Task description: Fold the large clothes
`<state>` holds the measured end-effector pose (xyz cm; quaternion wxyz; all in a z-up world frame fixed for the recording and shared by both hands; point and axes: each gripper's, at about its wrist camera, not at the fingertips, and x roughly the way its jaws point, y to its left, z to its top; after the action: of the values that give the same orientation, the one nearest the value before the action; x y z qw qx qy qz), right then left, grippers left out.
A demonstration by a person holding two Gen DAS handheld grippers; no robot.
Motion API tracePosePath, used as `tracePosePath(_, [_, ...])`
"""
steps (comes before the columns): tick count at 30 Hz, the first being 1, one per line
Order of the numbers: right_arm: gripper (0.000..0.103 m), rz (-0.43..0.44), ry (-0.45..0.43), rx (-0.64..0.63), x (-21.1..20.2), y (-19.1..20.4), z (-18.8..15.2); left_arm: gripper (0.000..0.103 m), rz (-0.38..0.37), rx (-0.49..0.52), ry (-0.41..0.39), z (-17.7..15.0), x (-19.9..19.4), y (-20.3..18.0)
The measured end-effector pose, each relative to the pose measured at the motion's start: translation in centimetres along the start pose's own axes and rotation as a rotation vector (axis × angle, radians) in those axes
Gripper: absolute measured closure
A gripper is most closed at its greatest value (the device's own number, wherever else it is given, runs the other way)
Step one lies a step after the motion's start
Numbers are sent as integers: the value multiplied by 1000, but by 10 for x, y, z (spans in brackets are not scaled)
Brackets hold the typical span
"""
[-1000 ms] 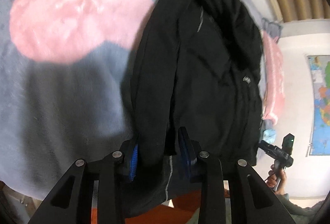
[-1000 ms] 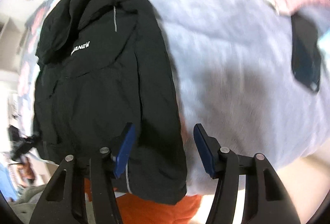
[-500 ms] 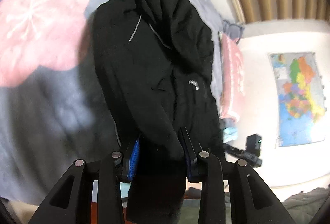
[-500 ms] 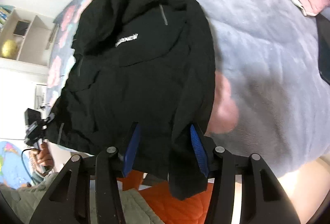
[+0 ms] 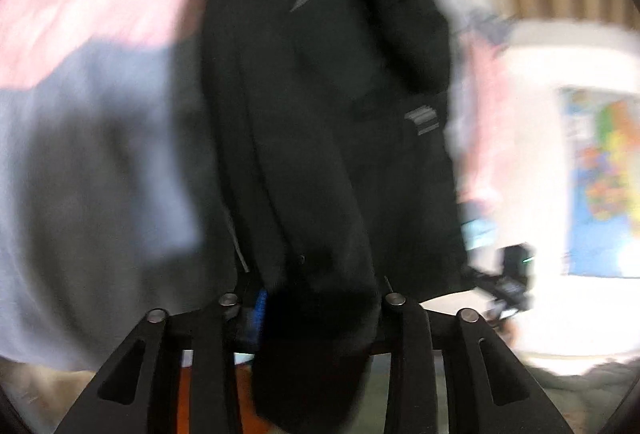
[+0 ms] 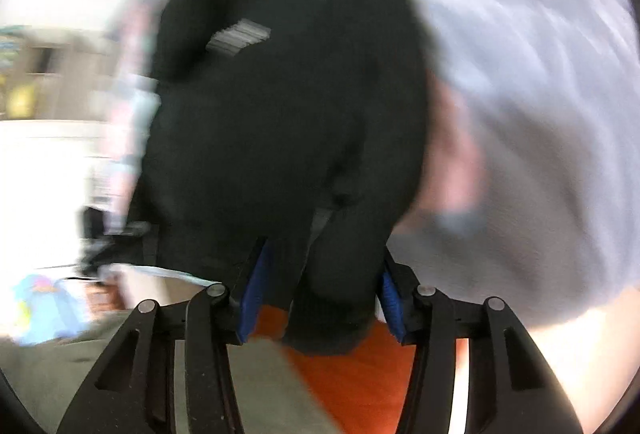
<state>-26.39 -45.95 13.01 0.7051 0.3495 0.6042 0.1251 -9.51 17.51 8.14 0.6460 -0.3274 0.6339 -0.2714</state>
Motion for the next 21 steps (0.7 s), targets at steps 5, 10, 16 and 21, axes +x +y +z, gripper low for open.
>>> tracePosePath(5, [50,-46,55,-44,18,18,12,74,38,10,26,8,11,-9])
tracePosePath(10, [48,-229,220,21,53,-14,3,74,223,26,131,-5,35,5])
tracePosePath(16, [69,-150,94,-17,29,5,7,93,140,60,13,0,7,-16])
tracePosePath(21, [71,-120,-47,-88,-17,39,42,93,-11,81,-150,36,-49,-40])
